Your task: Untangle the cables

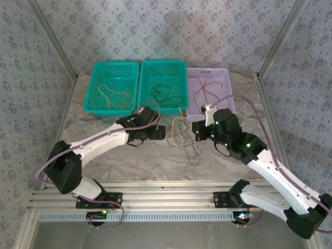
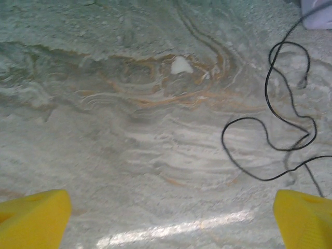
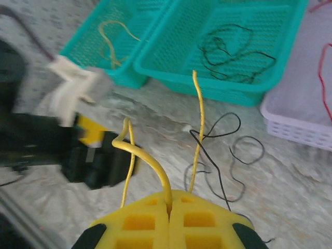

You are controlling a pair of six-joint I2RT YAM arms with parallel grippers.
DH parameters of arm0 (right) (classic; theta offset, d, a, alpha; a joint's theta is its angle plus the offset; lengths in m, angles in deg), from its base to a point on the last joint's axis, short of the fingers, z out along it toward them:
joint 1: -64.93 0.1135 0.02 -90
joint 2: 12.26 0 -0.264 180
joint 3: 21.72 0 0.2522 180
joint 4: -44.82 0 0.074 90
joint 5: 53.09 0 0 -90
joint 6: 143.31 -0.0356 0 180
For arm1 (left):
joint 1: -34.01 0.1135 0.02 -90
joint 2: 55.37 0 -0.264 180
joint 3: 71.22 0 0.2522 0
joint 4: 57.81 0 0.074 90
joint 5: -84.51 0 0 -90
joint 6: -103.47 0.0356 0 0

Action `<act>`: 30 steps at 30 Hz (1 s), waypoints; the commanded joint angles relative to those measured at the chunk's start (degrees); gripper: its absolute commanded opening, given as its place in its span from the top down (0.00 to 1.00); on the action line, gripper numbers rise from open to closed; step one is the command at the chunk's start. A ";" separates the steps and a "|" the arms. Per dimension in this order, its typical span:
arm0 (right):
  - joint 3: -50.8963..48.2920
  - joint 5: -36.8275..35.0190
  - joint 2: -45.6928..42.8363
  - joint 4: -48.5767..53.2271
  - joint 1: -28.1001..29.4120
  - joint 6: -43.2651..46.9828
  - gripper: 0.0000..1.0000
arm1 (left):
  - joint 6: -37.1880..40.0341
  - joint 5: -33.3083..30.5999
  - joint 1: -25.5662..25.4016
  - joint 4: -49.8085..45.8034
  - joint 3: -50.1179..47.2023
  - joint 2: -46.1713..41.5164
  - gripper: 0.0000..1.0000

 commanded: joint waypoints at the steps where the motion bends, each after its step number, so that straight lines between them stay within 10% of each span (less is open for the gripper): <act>1: 2.98 7.89 -1.72 1.67 0.33 -0.90 1.00 | -1.32 2.52 -0.93 3.75 2.48 2.27 0.00; 22: 10.16 20.70 -3.03 -8.73 -6.95 -7.22 1.00 | -4.06 21.37 -4.15 30.53 -11.17 -0.16 0.01; 30: 9.60 21.40 -3.12 -8.42 -8.43 -8.09 1.00 | -3.19 18.12 -4.51 29.16 -11.66 -2.49 0.69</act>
